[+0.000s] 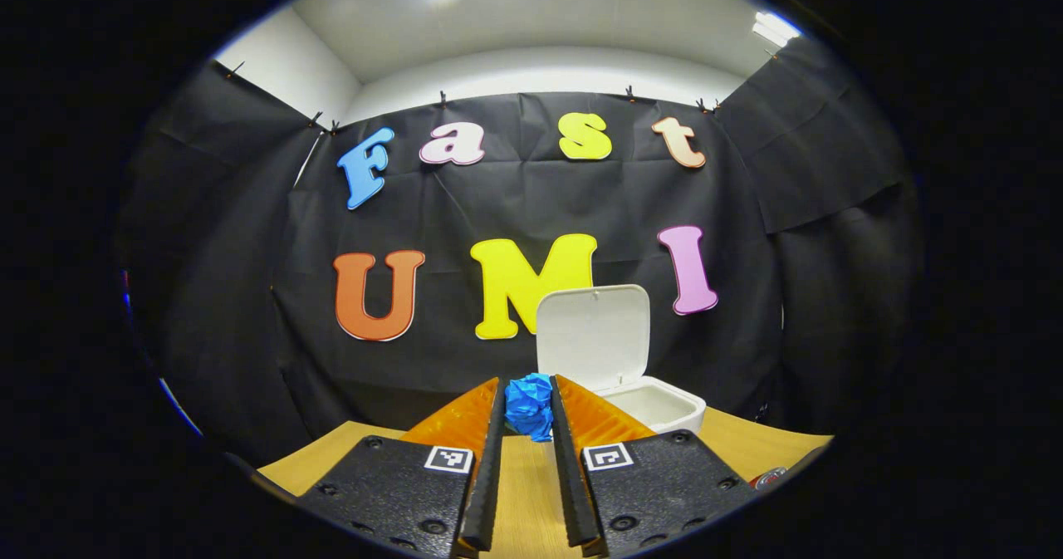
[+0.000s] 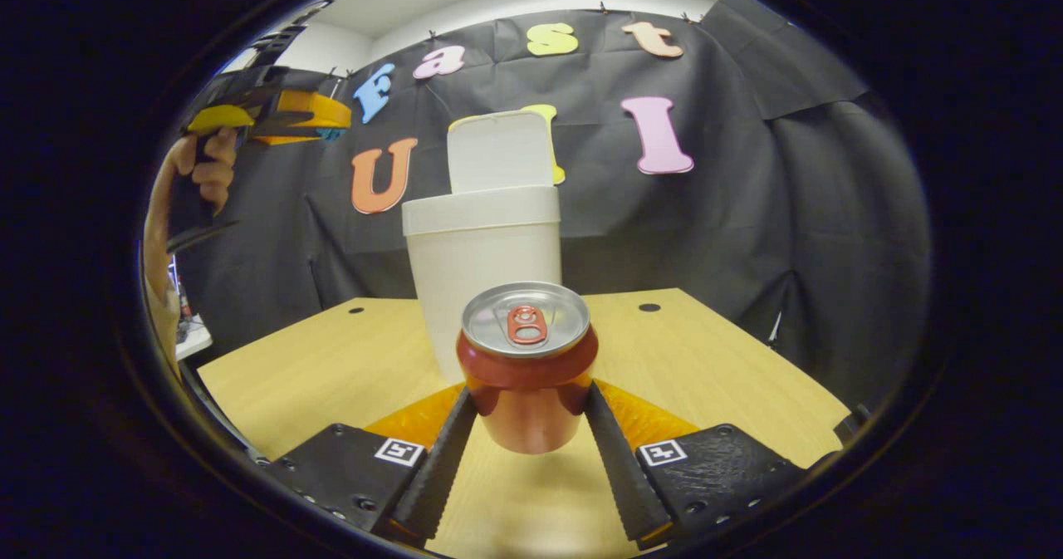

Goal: Press the lid of the desktop garbage bin to open it, pick up the crumpled paper on the desktop and throw it into the bin, then pick up the pop can on the desktop and drop it into the bin, and finally close the garbage bin lid.

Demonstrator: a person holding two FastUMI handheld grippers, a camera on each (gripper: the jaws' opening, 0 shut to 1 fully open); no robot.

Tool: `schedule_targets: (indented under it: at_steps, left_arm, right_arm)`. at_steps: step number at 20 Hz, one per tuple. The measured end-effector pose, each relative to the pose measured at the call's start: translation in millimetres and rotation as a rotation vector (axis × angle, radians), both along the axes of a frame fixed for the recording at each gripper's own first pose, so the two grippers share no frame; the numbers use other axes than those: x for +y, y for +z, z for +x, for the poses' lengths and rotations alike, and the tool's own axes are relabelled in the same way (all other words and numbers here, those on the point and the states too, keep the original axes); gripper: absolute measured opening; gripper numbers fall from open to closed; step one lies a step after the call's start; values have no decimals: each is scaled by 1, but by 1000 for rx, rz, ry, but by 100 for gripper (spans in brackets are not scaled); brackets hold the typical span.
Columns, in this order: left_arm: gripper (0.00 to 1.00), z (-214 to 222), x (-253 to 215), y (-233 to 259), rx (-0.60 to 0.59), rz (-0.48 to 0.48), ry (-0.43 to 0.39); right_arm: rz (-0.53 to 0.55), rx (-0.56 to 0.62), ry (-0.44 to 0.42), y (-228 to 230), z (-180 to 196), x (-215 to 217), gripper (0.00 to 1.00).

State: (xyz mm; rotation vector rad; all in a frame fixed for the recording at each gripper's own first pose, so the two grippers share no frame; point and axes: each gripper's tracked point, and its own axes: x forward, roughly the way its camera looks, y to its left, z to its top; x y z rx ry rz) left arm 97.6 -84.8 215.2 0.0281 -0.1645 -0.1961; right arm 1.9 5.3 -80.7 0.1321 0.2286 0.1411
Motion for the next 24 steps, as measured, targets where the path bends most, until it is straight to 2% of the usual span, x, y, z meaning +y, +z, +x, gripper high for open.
schedule_targets:
  at_steps: [5, 7, 9, 13, 15, 18, 20, 21, 24]
  left_arm:
    - [34, 46, -42, 9, 8, -6, -81]
    - [34, 71, -74, -6, 48, 21, -156]
    - [34, 98, -88, -24, 82, 29, -178]
    - [34, 140, -109, -51, 118, 50, -175]
    - [34, 150, -116, -71, 168, 94, -158]
    - [34, 157, -124, -81, 175, 129, -148]
    - [38, 158, -130, -83, 183, 131, -159]
    - [34, 159, -133, -85, 190, 132, -162]
    - [37, 155, -133, -83, 183, 116, -165]
  right_arm:
    - [11, 14, -14, -10, -3, -19, 79]
    - [30, 28, -20, -12, -4, -26, 80]
    - [48, 27, 4, -10, -6, -23, 78]
    - [-13, -26, -1, -6, -11, -25, 78]
    - [-23, -28, -9, -9, -13, -22, 79]
    - [-5, -17, 33, -14, -22, -16, 78]
    - [-4, -6, 29, -19, -23, -17, 79]
    - [2, 0, 31, -21, -23, -18, 78]
    - [18, 24, 38, -27, -21, -16, 80]
